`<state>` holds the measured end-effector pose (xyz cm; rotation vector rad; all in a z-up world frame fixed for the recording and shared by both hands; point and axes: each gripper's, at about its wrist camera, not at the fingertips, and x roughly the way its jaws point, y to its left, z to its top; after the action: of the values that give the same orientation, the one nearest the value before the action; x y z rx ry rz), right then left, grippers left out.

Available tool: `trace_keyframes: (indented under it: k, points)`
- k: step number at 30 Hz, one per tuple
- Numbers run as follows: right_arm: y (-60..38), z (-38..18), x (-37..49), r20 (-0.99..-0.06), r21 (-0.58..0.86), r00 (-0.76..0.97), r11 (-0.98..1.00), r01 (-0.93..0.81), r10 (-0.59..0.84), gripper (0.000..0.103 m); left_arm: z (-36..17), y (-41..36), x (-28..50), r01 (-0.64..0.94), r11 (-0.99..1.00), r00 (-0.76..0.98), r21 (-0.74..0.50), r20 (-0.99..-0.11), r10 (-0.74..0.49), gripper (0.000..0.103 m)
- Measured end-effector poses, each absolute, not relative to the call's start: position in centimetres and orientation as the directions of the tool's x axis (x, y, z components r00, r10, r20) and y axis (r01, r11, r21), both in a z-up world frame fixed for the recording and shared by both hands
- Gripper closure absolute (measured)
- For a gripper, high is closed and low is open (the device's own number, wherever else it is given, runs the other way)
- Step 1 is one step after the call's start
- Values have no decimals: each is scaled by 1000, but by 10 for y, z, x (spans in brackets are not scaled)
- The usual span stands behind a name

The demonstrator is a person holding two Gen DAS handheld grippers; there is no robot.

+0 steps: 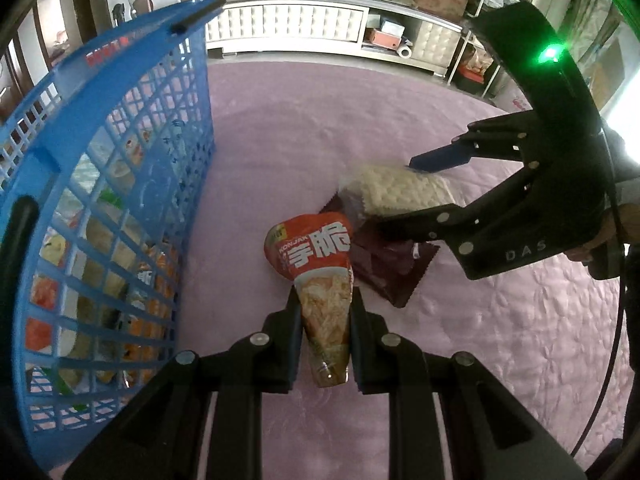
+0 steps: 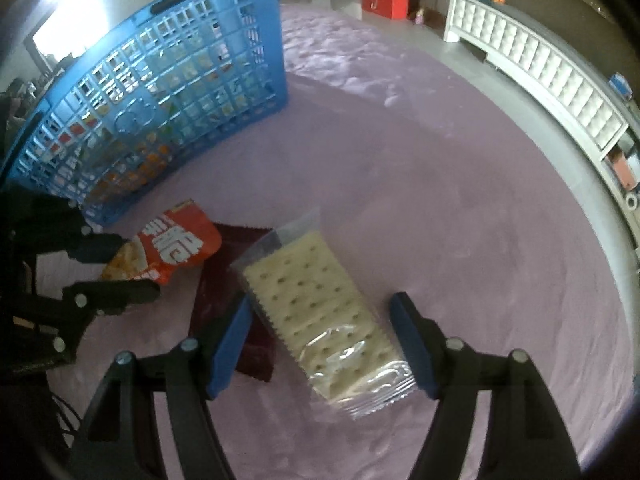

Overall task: Organize snacks
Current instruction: 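Grasp the clear cracker bag with the right gripper while the left holds the chip bag, then carry both bags over the basket and release the chip bag from the left gripper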

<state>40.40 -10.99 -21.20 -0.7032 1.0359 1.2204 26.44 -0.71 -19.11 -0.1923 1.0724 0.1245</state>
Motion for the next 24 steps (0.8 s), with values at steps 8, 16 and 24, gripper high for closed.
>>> trace_keyframes:
  k: [8,16,24]
  points:
    - [-150,-201,376,-900,30,127,350,-936,417,43,-189,-10,259,-193,978,482,-75,-876,28,85]
    - [-200,-138,332,-825,54,234,485,-873,514,43,-157,-16,229,-148,986,548,-77,-837,16,85]
    - [-212,-65,270,-720,78,387,622,-779,576,43,-99,-13,186,-93,991,655,-92,-755,-8,85]
